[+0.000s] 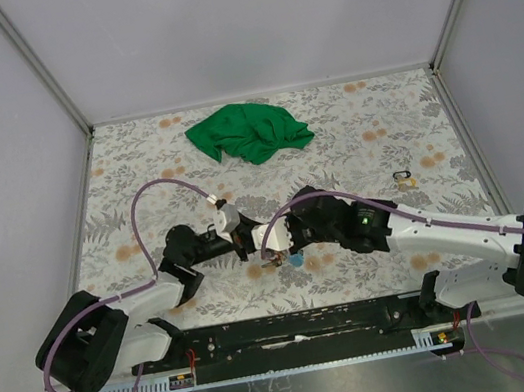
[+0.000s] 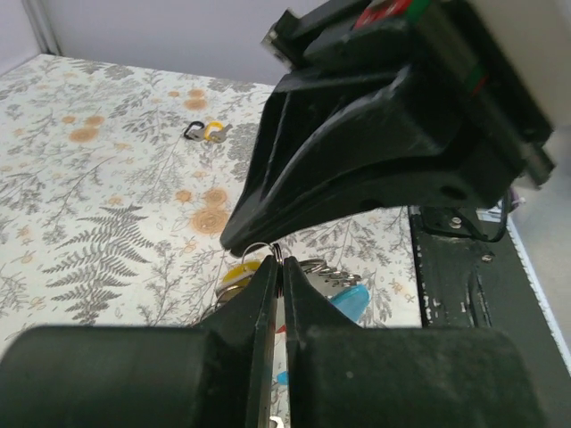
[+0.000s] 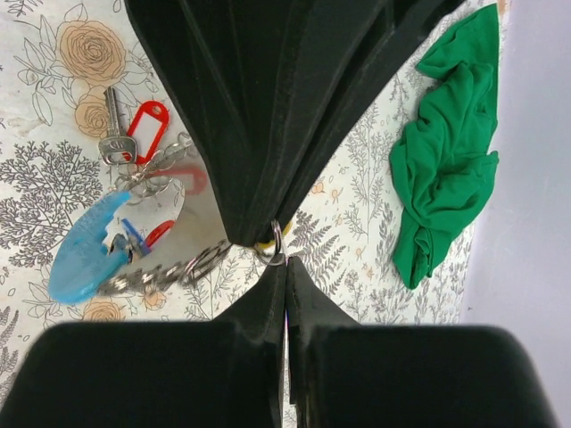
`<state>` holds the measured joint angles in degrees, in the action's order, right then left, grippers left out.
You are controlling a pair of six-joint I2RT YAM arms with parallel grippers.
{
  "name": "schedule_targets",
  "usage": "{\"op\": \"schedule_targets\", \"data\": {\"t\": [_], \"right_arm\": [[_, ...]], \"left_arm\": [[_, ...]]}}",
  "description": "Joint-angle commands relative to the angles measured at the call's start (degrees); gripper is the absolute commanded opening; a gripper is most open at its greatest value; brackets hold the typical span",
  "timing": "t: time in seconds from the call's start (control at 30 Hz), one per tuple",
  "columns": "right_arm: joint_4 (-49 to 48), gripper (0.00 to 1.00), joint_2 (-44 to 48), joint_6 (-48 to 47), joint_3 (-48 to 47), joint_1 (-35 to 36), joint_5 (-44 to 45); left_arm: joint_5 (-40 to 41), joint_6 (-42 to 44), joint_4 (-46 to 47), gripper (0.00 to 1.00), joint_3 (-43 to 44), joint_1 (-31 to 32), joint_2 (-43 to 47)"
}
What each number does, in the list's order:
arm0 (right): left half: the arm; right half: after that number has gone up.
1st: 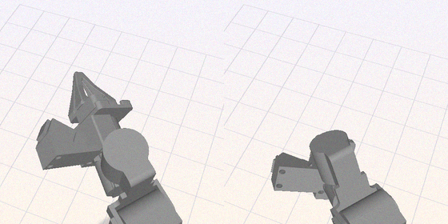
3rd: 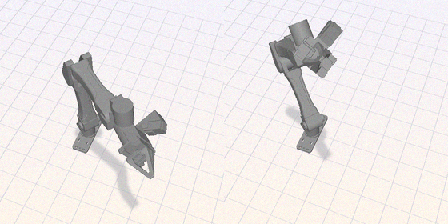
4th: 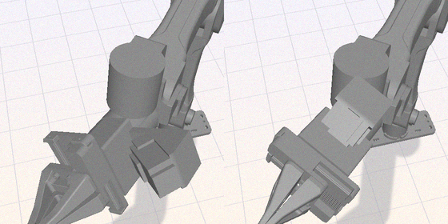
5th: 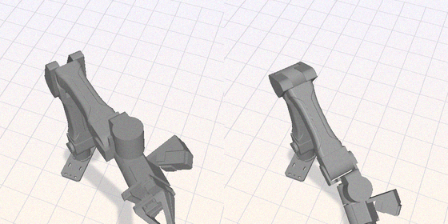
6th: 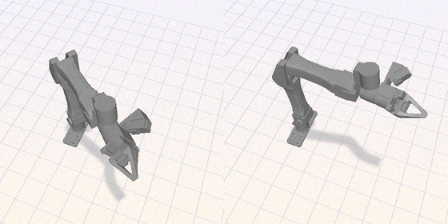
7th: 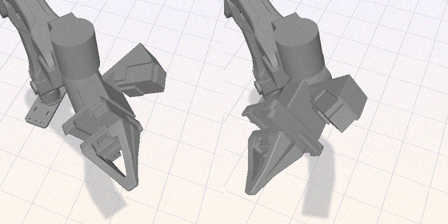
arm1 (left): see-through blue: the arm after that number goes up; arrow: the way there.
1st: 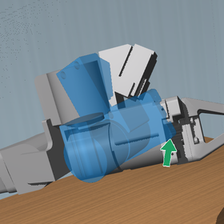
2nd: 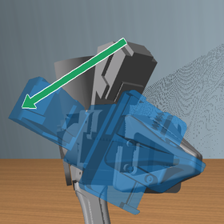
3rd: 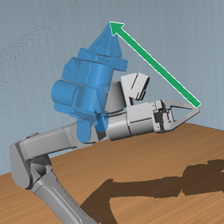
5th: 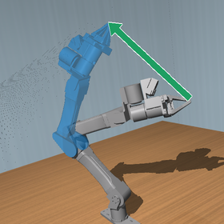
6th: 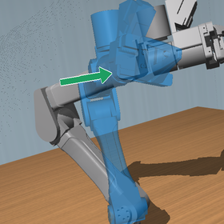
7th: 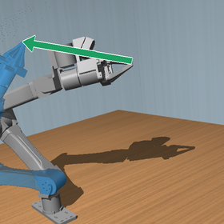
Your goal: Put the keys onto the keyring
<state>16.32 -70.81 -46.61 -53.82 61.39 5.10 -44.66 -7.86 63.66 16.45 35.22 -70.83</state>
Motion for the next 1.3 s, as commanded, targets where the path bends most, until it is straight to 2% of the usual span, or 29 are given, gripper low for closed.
{"op": "schedule_targets", "data": {"t": [0.0, 0.23, 0.53, 0.8, 0.97, 1.27], "right_arm": [[-0.6, 0.0, -1.1, 0.7, -3.4, -0.3, -0.7], [-0.5, 0.0, -1.3, 1.1, -3.3, -0.3, -0.7], [-1.6, 0.0, 3.6, 3.2, 0.4, -0.3, 1.3], [-7.2, 0.24, 10.5, 3.4, 6.0, -1.2, -4.9], [-11.5, 0.29, 10.5, 4.3, 7.8, -2.1, -10.1], [-15.3, 0.3, 9.2, 4.8, 8.8, -4.1, -17.0]], "left_arm": [[-2.2, -1.1, 7.8, 0.0, -0.1, 0.4, -0.2], [-0.2, -1.1, 8.1, 0.0, -1.0, 0.5, 0.9], [3.7, 1.2, 5.3, 0.0, -2.1, 0.4, 3.2], [3.5, 4.9, 0.8, 0.0, -2.2, 0.4, 5.7], [2.0, 5.7, 0.8, 0.0, -2.5, 0.4, 5.7], [0.5, 6.4, 0.2, 0.0, -2.3, 0.4, 5.7]]}}
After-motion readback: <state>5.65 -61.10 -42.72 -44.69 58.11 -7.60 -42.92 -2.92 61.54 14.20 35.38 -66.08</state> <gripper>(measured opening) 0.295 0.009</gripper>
